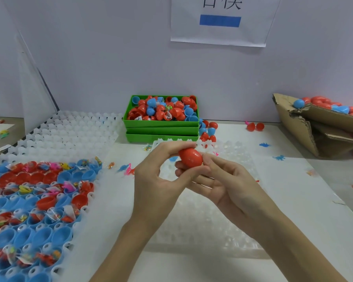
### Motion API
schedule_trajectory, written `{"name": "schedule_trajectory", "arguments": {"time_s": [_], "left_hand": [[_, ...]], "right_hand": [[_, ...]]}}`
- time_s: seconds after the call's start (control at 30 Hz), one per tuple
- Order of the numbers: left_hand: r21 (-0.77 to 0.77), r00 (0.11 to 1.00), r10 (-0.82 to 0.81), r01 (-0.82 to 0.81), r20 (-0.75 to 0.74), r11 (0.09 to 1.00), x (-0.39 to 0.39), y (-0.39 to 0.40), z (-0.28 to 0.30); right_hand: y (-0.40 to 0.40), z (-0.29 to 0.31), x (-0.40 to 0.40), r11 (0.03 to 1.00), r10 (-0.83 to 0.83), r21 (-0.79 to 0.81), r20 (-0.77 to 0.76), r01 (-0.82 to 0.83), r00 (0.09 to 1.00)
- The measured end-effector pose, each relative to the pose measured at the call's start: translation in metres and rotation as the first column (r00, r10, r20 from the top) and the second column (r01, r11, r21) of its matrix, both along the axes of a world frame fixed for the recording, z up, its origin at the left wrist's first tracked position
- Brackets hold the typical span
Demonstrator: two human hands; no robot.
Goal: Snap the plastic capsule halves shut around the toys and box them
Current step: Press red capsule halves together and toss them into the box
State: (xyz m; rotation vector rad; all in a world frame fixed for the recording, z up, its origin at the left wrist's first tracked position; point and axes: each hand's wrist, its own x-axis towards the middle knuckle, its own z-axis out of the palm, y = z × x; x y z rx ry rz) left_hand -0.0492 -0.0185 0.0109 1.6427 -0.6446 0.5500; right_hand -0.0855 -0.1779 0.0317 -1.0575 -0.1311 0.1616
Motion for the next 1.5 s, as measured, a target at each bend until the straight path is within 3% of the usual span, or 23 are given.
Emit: {"name": "schedule_trajectory", "arguments": {"time_s": [0.17,0.37,1.07,1.13,1.27,1.5], "left_hand": [[0.091,0.991,0.100,-0.108,0.088,0.990,0.002,0.000,-0.002],[0.119,0.991,0.096,-0.106,0.089,0.987,0.002,0.000,-0.003],[0.026,0.997,0.049,-0.050,0.062,0.998,0.000,-0.008,-0.014],[0.004,1.000,0.020,-0.020,0.021,1.000,-0.001,-0.009,-0.013],[-0.158,0.989,-0.110,0.094,-0.100,0.983,0.002,-0.004,-0.007],[-0.139,0.989,-0.135,0.125,-0.064,0.982,0.002,-0.002,-0.006]], "right_hand": [[-0.003,0.001,-0.001,0.975,-0.152,-0.159,0.032,0.155,0.988],[0.003,0.001,-0.003,0.919,-0.276,-0.269,0.082,0.288,0.958],[0.001,0.003,-0.004,0.880,-0.323,-0.339,0.087,0.333,0.943],[-0.001,0.003,-0.003,0.893,-0.309,-0.324,0.066,0.313,0.949],[-0.004,0.006,-0.002,0.991,-0.119,-0.062,-0.030,0.117,0.992],[0.002,0.004,-0.005,0.972,-0.202,-0.130,-0.020,0.197,0.979]]}}
